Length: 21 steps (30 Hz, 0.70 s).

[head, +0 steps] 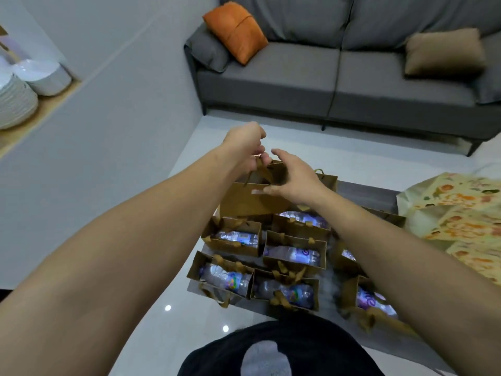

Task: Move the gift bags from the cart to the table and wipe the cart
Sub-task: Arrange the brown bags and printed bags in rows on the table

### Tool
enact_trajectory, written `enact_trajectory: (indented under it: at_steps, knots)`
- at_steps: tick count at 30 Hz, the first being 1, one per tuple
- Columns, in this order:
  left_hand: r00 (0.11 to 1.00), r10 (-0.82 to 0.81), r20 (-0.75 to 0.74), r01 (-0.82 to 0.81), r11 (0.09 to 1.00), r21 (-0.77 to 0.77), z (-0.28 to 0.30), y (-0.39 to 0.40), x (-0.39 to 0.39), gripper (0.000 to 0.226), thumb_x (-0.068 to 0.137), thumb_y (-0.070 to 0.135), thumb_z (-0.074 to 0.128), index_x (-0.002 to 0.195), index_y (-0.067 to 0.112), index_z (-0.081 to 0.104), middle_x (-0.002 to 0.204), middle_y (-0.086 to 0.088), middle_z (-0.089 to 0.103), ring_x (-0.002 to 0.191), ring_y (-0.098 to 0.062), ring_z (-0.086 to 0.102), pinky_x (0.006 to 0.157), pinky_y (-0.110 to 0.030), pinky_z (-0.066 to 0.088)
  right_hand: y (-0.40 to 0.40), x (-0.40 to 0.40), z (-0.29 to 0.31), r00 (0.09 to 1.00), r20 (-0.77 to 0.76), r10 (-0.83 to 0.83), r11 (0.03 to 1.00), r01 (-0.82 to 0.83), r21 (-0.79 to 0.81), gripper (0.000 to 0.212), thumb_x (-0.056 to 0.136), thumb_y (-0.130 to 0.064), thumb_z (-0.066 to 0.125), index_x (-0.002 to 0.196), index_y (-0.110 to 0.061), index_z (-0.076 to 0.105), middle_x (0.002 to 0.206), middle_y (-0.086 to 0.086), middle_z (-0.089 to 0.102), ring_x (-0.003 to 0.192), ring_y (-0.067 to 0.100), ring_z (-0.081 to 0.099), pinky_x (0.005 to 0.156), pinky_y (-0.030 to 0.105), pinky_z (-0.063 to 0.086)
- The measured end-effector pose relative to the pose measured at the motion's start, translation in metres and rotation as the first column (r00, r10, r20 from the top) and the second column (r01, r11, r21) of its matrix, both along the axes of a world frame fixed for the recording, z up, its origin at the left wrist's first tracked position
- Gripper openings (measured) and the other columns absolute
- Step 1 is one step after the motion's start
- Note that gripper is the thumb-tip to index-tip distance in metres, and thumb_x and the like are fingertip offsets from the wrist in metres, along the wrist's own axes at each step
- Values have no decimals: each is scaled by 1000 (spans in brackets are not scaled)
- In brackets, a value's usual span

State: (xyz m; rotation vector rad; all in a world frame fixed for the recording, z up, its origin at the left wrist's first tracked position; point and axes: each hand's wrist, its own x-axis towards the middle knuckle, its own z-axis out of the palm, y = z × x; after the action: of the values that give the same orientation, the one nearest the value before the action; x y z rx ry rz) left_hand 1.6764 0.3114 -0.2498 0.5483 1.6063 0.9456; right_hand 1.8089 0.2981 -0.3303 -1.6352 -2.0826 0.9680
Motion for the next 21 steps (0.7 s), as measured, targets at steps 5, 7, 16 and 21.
enact_trajectory:
  at_steps: [5,7,16,21]
  knots:
    - [993,-116,24,114,991,67,22,-1,23,14,97,12,54,105,1,57,70,-9,50,50,-16,53,63,-29,57,3,4,22,983,-145,-117,992,123,35,68,88,-24,77,146,-34,44,137,-2,57,120,22,58,99,37,52]
    - [987,-160,17,157,983,93,29,-1,32,16,97,11,54,108,0,57,72,-10,50,49,-17,54,60,-29,58,1,12,28,980,-131,-149,983,162,90,59,89,-23,75,140,-34,47,131,-2,60,114,22,60,92,36,56]
    - [917,-366,156,366,930,36,35,-28,80,12,98,11,53,105,2,53,84,-12,49,70,-23,56,67,-35,62,-40,74,41,922,-115,-371,928,373,0,19,95,-9,64,105,-24,57,96,1,62,77,21,64,59,29,56]
    - [866,-455,206,469,883,-21,26,-53,107,24,98,13,55,119,1,51,88,-13,51,75,-22,59,65,-34,63,-90,96,36,856,-141,-497,866,500,-17,5,95,-22,68,100,-21,66,91,3,67,85,23,66,68,39,59]
